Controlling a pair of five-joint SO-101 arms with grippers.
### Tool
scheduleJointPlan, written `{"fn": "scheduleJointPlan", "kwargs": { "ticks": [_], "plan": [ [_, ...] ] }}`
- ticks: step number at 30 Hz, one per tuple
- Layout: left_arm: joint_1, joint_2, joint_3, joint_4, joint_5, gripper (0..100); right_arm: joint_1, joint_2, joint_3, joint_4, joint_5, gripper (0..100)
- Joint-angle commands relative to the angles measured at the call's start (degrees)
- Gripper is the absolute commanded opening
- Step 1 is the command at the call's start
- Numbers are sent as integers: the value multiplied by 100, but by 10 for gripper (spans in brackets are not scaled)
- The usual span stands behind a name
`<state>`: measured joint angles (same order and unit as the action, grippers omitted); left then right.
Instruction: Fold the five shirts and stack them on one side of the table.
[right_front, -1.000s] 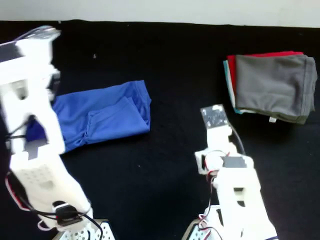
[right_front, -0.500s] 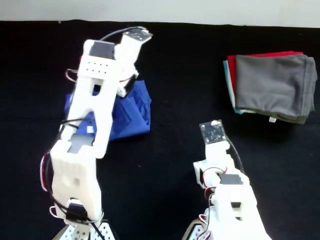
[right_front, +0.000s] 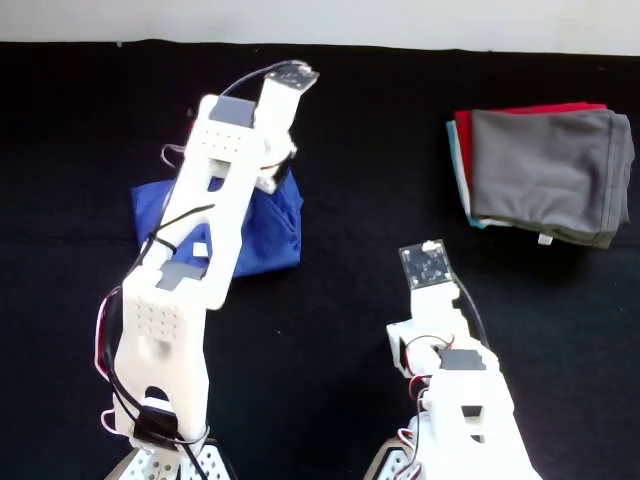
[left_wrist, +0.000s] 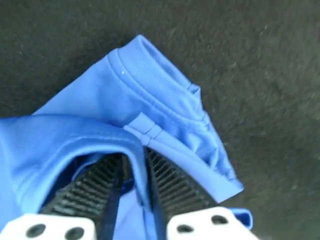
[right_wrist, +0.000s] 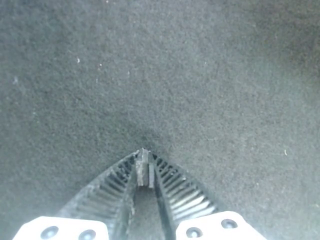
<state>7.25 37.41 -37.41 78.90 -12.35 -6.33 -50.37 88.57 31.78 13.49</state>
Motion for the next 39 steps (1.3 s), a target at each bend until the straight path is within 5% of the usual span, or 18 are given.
{"fn": "scheduleJointPlan", "kwargs": {
  "ticks": [1,13,15,24,39],
  "plan": [
    [127,-92,-31,-185,659,171,57,-22,22,-84,-35,5],
    [-409,-40,-2668,1503,870,107,57,-22,22,-84,-35,5],
    [-629,-13,-2589,1688,677,0,57,-22,22,-84,-35,5],
    [-813,778,-1411,1749,79,9,57,-22,22,-84,-26,5],
    [1182,919,-1411,2198,457,9,57,-22,22,-84,-18,5]
  ]
}}
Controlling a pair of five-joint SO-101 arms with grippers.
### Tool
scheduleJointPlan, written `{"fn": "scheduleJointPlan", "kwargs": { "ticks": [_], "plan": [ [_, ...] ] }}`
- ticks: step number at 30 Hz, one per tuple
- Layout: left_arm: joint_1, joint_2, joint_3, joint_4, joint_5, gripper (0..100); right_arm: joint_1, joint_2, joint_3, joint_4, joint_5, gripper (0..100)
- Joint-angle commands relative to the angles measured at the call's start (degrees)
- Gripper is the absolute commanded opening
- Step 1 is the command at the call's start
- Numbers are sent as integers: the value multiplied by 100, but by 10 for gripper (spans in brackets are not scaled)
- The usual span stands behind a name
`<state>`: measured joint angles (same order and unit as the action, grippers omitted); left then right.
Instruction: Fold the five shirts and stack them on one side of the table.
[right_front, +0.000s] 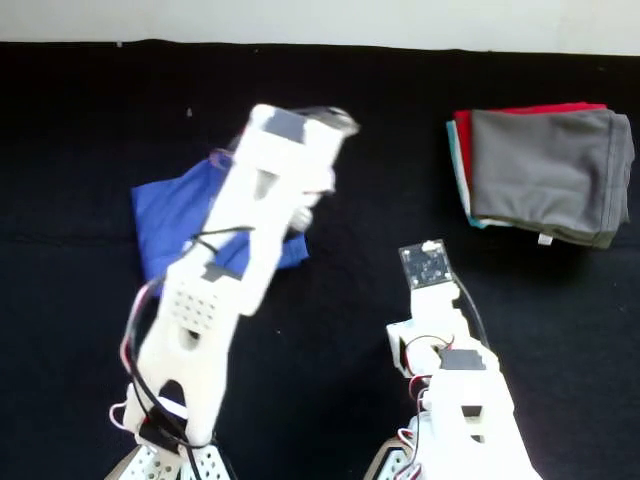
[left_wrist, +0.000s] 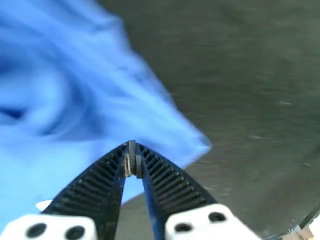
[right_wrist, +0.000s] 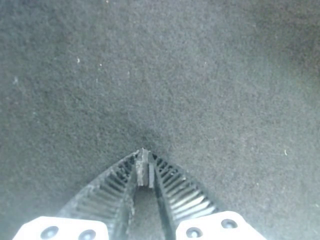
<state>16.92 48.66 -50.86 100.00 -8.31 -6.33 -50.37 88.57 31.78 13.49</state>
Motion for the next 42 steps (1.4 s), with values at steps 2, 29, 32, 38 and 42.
{"fn": "scheduleJointPlan", "kwargs": {
  "ticks": [2,29,32,38,42],
  "plan": [
    [163,-488,-57,88,26,9,57,-22,22,-84,-18,5],
    [-655,66,101,-352,475,9,57,-22,13,-84,-18,5],
    [-163,4,101,-97,545,9,57,-22,4,-84,-18,5],
    [171,-646,136,97,554,9,57,-22,4,-84,-18,5],
    [127,-1499,136,97,527,9,57,-22,4,-84,-18,5]
  ]
}}
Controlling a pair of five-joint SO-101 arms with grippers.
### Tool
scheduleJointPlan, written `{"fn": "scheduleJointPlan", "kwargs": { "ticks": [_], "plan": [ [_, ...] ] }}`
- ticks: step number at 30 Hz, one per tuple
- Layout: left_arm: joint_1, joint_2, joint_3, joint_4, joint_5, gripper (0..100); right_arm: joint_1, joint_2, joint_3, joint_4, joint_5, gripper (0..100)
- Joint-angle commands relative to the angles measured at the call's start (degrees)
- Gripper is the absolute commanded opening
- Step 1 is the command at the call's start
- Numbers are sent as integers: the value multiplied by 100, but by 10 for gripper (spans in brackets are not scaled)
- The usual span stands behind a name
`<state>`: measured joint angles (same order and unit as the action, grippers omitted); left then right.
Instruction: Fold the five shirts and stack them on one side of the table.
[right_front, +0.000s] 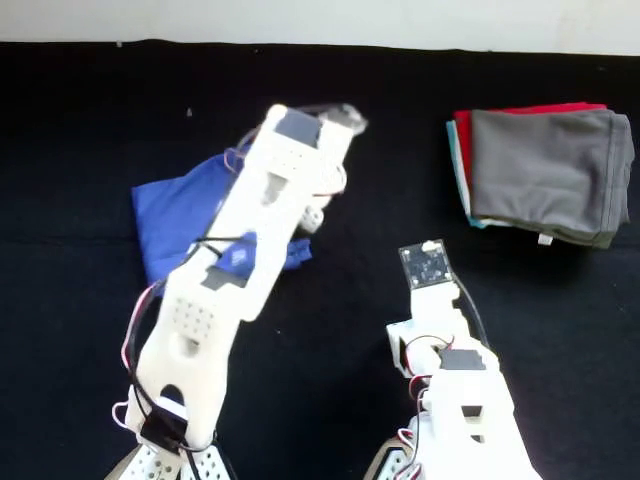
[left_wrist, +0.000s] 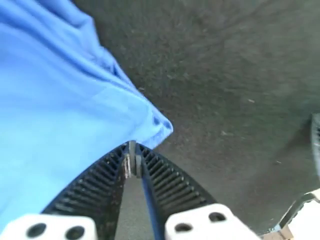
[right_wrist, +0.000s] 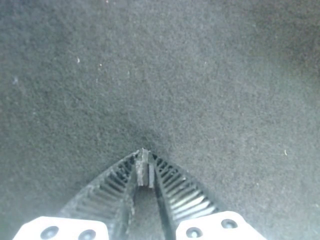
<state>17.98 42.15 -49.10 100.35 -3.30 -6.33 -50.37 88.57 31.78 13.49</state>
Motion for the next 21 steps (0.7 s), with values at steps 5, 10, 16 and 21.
{"fn": "scheduleJointPlan", "kwargs": {
  "ticks": [5,10,16,21],
  "plan": [
    [-338,-1024,48,18,26,9,57,-22,4,-84,-18,5],
    [-453,-198,409,0,35,9,57,-22,4,-84,-18,5],
    [13,646,453,44,255,9,57,-22,4,-92,-18,5],
    [286,664,435,62,360,9,57,-22,13,-163,-18,5]
  ]
}}
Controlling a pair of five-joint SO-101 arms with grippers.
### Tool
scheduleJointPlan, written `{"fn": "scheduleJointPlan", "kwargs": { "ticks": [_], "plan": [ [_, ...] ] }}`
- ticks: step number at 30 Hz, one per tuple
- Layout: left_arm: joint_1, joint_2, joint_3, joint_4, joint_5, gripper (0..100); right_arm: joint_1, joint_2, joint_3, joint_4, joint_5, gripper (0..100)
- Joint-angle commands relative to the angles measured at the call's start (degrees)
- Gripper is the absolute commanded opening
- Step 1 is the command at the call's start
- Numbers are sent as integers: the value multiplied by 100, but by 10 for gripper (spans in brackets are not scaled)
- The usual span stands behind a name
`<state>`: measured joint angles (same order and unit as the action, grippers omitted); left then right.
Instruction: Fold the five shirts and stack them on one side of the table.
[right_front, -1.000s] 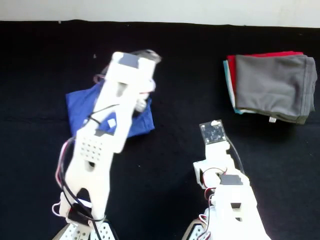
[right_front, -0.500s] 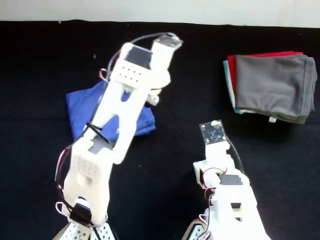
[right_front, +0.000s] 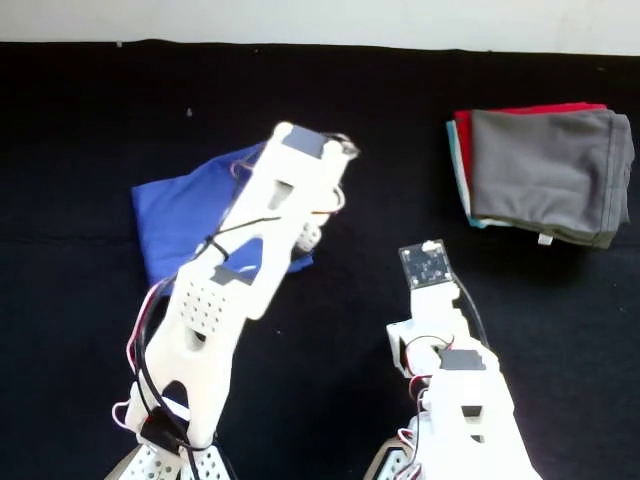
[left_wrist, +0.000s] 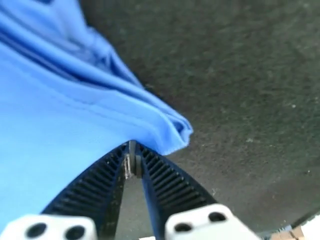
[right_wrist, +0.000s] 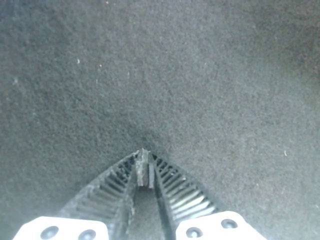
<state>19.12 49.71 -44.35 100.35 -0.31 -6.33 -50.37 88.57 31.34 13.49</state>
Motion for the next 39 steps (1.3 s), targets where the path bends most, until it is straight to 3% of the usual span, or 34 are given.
{"fn": "scheduleJointPlan", "kwargs": {
  "ticks": [1,7,12,16,22,32,39],
  "plan": [
    [171,-163,-48,62,62,9,57,-22,13,-119,-18,5],
    [-215,-1508,-57,0,26,9,57,-22,13,-119,-18,5],
    [-1042,-2167,-40,-1152,62,9,57,-22,13,-119,-18,5],
    [-1455,-1833,-22,-2040,62,9,57,-22,13,-119,-18,5],
    [-1481,-910,-48,-2840,62,9,57,-22,13,-119,-18,5],
    [-1411,391,-57,-5512,44,9,57,-22,22,-119,-18,5],
    [-1279,514,-171,-5565,35,9,57,-22,22,-119,-18,5]
  ]
}}
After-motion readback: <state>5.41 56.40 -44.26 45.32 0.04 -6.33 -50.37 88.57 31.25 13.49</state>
